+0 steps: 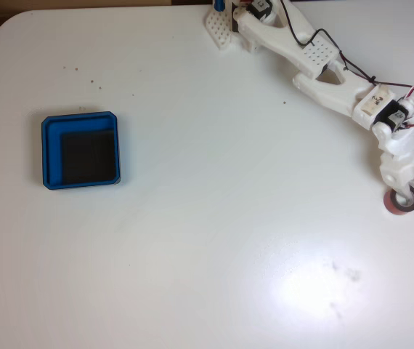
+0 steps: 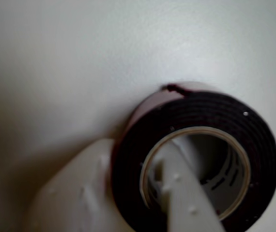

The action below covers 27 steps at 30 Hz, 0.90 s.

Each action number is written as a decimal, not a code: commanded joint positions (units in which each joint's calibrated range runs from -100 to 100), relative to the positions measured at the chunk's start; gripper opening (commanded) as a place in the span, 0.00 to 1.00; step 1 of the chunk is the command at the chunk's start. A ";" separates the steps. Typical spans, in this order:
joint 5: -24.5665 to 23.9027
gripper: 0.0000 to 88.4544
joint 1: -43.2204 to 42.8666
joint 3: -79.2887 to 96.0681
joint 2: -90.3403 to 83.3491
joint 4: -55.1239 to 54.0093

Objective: Pick the red roll and drop it in the blue box

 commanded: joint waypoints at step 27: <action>-0.28 0.01 0.38 -2.69 -10.45 0.49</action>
